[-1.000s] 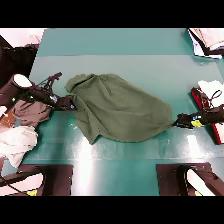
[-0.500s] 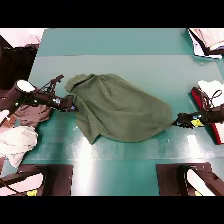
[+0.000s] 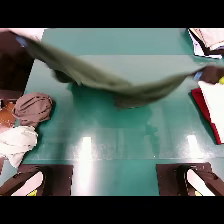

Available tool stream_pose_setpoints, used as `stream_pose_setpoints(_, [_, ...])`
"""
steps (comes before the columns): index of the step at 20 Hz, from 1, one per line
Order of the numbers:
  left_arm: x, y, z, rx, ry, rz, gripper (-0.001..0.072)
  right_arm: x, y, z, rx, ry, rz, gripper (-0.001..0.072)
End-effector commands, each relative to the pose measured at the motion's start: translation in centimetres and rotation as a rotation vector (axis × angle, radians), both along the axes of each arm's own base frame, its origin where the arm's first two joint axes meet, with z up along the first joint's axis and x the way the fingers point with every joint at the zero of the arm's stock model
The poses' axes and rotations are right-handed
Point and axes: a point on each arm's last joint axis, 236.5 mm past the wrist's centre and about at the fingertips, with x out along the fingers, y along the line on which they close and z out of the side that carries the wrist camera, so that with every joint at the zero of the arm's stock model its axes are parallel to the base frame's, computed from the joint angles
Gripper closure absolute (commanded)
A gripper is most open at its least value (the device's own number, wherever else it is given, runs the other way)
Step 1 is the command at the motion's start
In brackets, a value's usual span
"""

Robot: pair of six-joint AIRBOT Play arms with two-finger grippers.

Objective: Fold the shirts.

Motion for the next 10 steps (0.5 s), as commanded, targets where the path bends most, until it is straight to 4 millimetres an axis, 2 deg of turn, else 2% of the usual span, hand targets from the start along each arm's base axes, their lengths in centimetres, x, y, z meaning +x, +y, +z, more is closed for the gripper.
stream_pose_setpoints(1, [-6.6, 0.1, 13.1, 0.014, -0.326, 0.063, 0.0681, -0.9, 0.4, 14.0, -0.029, -0.368, -0.027, 0.0697])
stream_pose_setpoints(2, [-8.2, -0.2, 15.4, 0.016, -0.396, 0.065, 0.0682, -2.0, 0.6, 17.4, -0.049, -0.458, -0.029, 0.0697])
stream_pose_setpoints(4, [-11.0, -0.5, 18.9, -0.016, -0.504, 0.080, 0.0682, -4.7, 1.2, 22.8, -0.072, -0.599, -0.031, 0.0697])
stream_pose_setpoints(6, [-13.6, -0.8, 21.1, -0.040, -0.592, 0.088, 0.0682, -7.4, 1.3, 26.6, -0.102, -0.702, -0.056, 0.0697])
stream_pose_setpoints(8, [-16.3, -1.0, 23.3, -0.059, -0.683, 0.100, 0.0682, -9.4, 0.3, 29.1, -0.152, -0.771, -0.119, 0.0697])
stream_pose_setpoints(10, [-18.9, -1.2, 24.8, -0.068, -0.754, 0.106, 0.0682, -10.7, -1.2, 29.9, -0.200, -0.783, -0.196, 0.0697])
